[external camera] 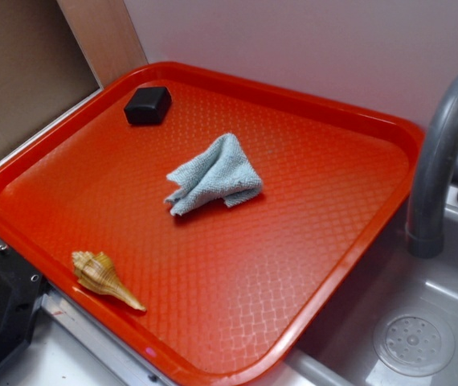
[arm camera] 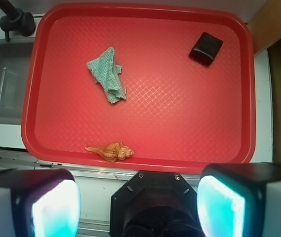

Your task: Grab the blue cloth.

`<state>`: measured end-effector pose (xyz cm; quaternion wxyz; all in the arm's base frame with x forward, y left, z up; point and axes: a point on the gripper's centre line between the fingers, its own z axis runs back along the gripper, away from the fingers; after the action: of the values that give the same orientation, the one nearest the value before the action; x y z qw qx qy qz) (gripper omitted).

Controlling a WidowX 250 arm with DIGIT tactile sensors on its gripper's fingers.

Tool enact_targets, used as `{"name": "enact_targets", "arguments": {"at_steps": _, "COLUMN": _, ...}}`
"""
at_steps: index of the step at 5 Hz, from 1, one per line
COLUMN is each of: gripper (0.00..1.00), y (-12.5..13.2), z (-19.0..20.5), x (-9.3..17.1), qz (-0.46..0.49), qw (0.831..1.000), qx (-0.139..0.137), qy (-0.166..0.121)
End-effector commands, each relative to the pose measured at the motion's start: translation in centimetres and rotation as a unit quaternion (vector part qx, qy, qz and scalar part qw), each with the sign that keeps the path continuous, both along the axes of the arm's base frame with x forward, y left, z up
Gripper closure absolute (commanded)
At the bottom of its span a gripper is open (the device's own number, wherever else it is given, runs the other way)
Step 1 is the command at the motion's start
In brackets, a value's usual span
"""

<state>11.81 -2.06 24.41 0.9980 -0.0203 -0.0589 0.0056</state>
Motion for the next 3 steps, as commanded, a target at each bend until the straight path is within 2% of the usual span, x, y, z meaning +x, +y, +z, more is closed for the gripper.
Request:
{"name": "enact_targets", "arguments": {"at_steps": 1, "gripper": 0.00, "y": 0.0, "z": 0.0, "x": 0.0, "qz": 0.000, "qw": 1.000, "qx": 0.000, "qy": 0.000}}
{"name": "enact_targets", "arguments": {"at_steps": 2, "gripper": 0.00, "y": -2.0, "z": -4.1, "x": 3.8, "qz": 0.003, "qw": 0.999, "qx": -0.044, "qy": -0.009}}
{"name": "enact_targets", "arguments": {"at_steps": 3, "gripper": 0.00, "y": -5.2, "z": -6.5, "x": 7.4, "qz": -0.027, "qw": 0.995, "qx": -0.064, "qy": -0.077}}
